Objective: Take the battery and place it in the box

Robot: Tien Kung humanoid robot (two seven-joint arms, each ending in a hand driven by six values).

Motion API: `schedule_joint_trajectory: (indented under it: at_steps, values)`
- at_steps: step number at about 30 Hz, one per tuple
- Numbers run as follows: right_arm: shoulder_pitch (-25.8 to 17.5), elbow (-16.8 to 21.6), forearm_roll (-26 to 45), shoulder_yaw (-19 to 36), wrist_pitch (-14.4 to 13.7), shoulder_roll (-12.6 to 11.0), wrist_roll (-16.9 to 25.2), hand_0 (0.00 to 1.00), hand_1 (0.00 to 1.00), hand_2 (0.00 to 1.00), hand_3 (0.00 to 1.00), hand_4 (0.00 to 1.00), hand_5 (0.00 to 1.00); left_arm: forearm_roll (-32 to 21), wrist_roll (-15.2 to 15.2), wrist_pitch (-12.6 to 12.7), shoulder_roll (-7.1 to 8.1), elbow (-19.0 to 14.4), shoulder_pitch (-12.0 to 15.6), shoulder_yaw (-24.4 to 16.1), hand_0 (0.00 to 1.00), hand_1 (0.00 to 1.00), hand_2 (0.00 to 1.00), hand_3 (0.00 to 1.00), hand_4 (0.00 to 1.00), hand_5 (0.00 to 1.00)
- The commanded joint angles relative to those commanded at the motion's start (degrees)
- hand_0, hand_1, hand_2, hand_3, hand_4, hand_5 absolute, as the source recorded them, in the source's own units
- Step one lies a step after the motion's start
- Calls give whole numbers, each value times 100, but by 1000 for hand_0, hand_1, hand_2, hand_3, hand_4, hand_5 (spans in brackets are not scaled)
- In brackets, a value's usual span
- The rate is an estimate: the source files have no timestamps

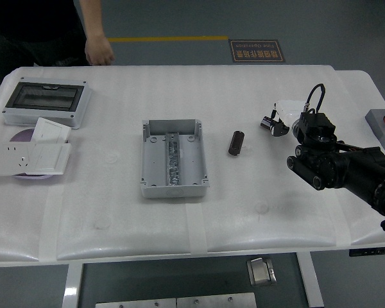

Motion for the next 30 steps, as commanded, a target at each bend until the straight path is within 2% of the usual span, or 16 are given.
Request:
schedule_joint_trajectory:
  at_steps: [10,11,16,17,22,23,30]
  values:
    - [73,-24,478,-197,-103,-84,2,261,462,472,651,557,226,49,18,-11,-2,-3,27,-44,589,652,515,568,583,59]
    - [83,-24,555,-227,-124,-103,14,302,531,492,694,777,439,47,17,-11,-2,-2,26,-42,589,654,514,568,585,59]
    - [136,-28,889,-325,-195,-201,56,302,531,492,694,777,439,36,23,-19,-10,0,25,-46,589,654,514,568,585,59]
    - [141,-32,936,-332,-200,-211,61,392,682,662,829,846,535,38,26,-21,-11,0,26,-49,588,654,511,570,569,59]
    - [151,-46,1024,-310,-167,-223,56,392,682,662,829,846,535,19,29,-25,-18,2,20,-42,588,654,511,570,569,59]
    - [151,-50,1026,-300,-160,-220,53,428,732,709,859,871,570,17,29,-26,-19,2,18,-41,587,653,512,571,570,57]
    - [172,-41,1041,-275,-124,-171,8,434,731,709,852,879,582,0,40,-38,-9,1,13,-31,587,652,509,569,569,55]
